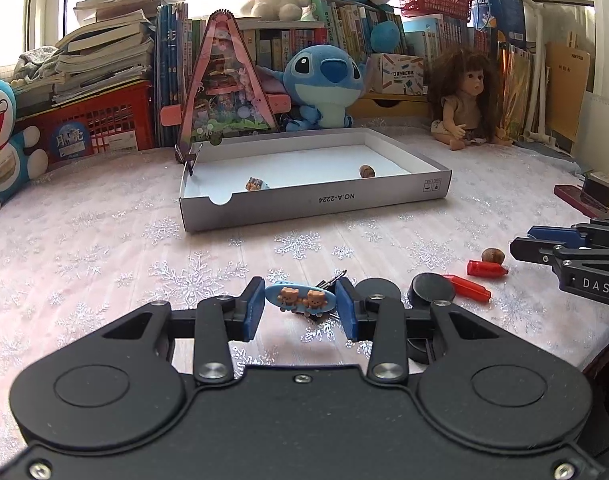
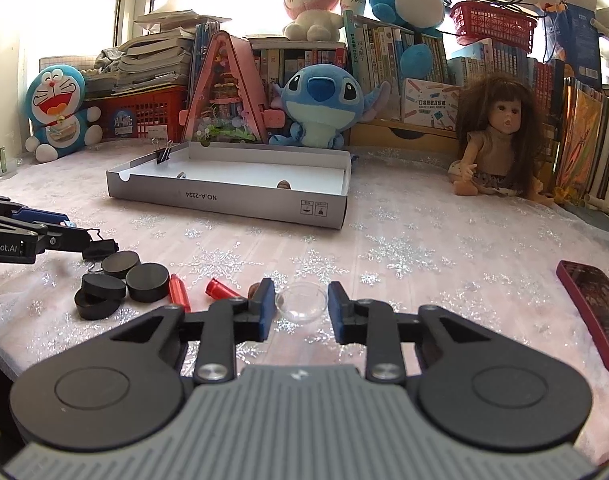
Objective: Organize rigid objects
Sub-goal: 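Carry the hair clip in left gripper into the tray while right gripper carries the clear cup there, then open both grippers to release the hair clip and clear cup in the tray, then withdraw both open grippers from the tray, then grasp black binder clip with left gripper while right gripper grasps red crayon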
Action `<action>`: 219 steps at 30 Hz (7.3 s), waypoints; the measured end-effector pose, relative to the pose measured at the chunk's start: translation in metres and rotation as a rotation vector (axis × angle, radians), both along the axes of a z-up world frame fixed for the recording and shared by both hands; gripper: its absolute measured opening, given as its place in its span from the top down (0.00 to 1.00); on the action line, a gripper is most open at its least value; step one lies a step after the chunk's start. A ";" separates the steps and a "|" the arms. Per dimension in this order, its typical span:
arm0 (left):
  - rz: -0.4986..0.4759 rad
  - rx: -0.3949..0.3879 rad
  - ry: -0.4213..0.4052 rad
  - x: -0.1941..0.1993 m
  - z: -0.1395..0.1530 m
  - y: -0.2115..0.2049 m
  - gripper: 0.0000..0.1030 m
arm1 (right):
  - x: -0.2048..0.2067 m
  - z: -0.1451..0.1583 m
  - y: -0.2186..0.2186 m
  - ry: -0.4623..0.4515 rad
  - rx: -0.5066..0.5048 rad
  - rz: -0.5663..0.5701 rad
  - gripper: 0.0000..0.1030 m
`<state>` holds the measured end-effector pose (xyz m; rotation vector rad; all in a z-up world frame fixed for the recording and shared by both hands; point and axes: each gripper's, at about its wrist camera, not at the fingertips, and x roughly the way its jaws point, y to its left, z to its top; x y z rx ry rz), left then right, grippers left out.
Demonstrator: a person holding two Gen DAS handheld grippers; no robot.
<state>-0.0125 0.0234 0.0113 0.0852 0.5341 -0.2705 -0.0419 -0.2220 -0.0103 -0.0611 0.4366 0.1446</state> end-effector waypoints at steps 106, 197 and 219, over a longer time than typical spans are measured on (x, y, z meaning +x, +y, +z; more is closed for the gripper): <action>0.197 -0.007 0.104 0.214 0.005 -0.008 0.38 | 0.217 0.009 0.014 0.182 0.139 -0.026 0.45; 0.030 -0.031 0.037 0.016 -0.019 0.011 0.35 | 0.019 -0.008 0.003 0.030 -0.006 -0.001 0.09; 0.088 -0.034 0.022 0.020 -0.010 0.014 0.35 | 0.013 -0.003 0.000 0.053 0.023 -0.044 0.09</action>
